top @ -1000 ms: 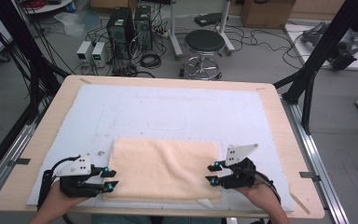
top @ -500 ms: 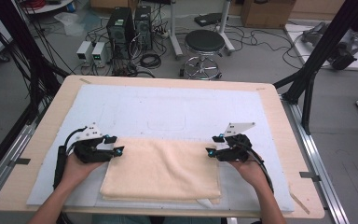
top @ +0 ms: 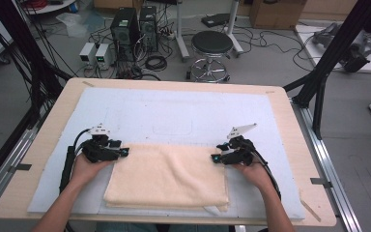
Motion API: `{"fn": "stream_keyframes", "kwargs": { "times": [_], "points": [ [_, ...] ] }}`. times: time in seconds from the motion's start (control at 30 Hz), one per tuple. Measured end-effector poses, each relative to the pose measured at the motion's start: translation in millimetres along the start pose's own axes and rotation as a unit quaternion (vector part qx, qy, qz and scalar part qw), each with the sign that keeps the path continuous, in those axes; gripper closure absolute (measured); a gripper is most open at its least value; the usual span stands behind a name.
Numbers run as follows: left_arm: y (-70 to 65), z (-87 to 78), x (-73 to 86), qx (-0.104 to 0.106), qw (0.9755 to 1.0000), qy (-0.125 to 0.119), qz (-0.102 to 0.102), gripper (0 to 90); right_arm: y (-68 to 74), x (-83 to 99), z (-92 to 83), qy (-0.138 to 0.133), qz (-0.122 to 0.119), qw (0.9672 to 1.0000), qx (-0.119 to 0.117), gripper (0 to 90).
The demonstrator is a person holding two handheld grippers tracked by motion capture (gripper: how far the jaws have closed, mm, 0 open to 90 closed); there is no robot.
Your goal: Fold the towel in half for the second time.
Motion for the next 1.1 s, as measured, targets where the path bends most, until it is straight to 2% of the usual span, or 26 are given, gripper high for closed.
{"fn": "stream_keyframes", "kwargs": {
  "times": [0.1, 0.13, 0.17, 0.2, 0.3, 0.37, 0.47, 0.5, 0.57, 0.67, 0.73, 0.83, 0.9, 0.93, 0.97, 1.0, 1.03, 1.07, 1.1],
  "points": [
    [-1.9, 0.3, 0.0, -0.004, 0.9999, 0.003, 0.011, 55.1, 4.6, 0.0, 0.7, 0.000, -0.005, 0.9997, -0.023, 73.1],
    [-2.6, 0.4, -0.2, -0.003, 0.9999, 0.003, 0.011, 57.9, 6.2, -0.4, 0.9, 0.001, -0.005, 0.9997, -0.023, 75.8],
    [-3.6, -0.1, 0.2, 0.014, 0.9999, 0.006, 0.006, 63.7, 7.8, -1.4, 0.8, 0.003, -0.009, 0.9997, -0.021, 78.3],
    [-5.2, 0.2, 0.6, 0.020, 0.9998, 0.007, 0.004, 73.8, 8.9, -2.1, 0.5, 0.004, -0.010, 0.9998, -0.019, 80.2],
    [-9.4, -1.2, -1.0, 0.016, 0.9996, 0.008, 0.022, 82.4, 9.7, -4.7, -2.2, -0.002, -0.011, 0.9998, -0.018, 83.0],
    [-8.9, -3.6, -3.8, 0.007, 0.9998, -0.005, 0.019, 84.1, 10.3, -7.5, -5.3, -0.005, -0.012, 0.9998, -0.014, 83.8],
    [-5.0, -7.2, -11.6, -0.004, 0.9996, -0.029, 0.008, 84.8, 9.0, -20.7, -13.2, -0.024, -0.021, 0.9995, 0.002, 84.5],
    [-3.4, -7.6, -16.1, -0.012, 0.9993, -0.034, 0.011, 84.9, 7.5, -26.3, -14.5, -0.028, -0.023, 0.9993, 0.010, 84.6],
    [0.5, -8.1, -28.1, -0.030, 0.9983, -0.049, 0.012, 85.0, 3.4, -38.2, -15.4, -0.032, -0.032, 0.9987, 0.023, 84.7],
    [10.2, -6.4, -46.9, -0.045, 0.9965, -0.071, -0.001, 84.9, -5.7, -55.5, -14.2, -0.043, -0.038, 0.9972, 0.049, 85.0],
    [18.0, -2.3, -58.2, -0.051, 0.9955, -0.079, -0.012, 84.9, -16.2, -66.4, -13.3, -0.046, -0.037, 0.9959, 0.068, 85.3],
    [26.4, 8.6, -73.7, -0.070, 0.9943, -0.080, -0.009, 84.9, -34.1, -81.5, -10.3, -0.046, -0.036, 0.9942, 0.090, 85.3],
    [33.6, 16.1, -82.5, -0.081, 0.9922, -0.092, -0.025, 84.8, -45.1, -90.7, -7.3, -0.046, -0.038, 0.9928, 0.104, 84.1],
    [36.5, 20.2, -83.8, -0.085, 0.9913, -0.094, -0.036, 84.4, -50.6, -94.2, -5.2, -0.045, -0.036, 0.9920, 0.112, 78.2],
    [38.7, 23.6, -83.0, -0.093, 0.9910, -0.089, -0.036, 82.2, -56.2, -96.7, -3.1, -0.045, -0.036, 0.9902, 0.127, 67.2],
    [40.7, 25.6, -81.2, -0.107, 0.9901, -0.084, -0.037, 76.4, -60.5, -97.9, -2.0, -0.048, -0.032, 0.9875, 0.146, 64.9],
    [42.1, 26.6, -79.4, -0.110, 0.9900, -0.078, -0.041, 67.1, -62.9, -97.9, -1.6, -0.051, -0.026, 0.9884, 0.141, 62.6],
    [43.6, 27.1, -75.7, -0.109, 0.9910, -0.066, -0.041, 62.7, -63.4, -97.3, -1.0, -0.048, -0.020, 0.9885, 0.142, 60.7],
    [42.6, 26.6, -72.8, -0.108, 0.9913, -0.064, -0.037, 61.3, -61.5, -96.2, 0.0, -0.043, -0.025, 0.9889, 0.140, 58.7]
  ]
}}
Point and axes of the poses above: each handheld gripper's, and its own axes: z roughly forward along the jaws, x roughly out of its underside, y roughly to its left, the point moved 4 cm from there along z, roughly forward along the jaws, and after that the axes turned 10 degrees about -y, right-handed, at the moved point
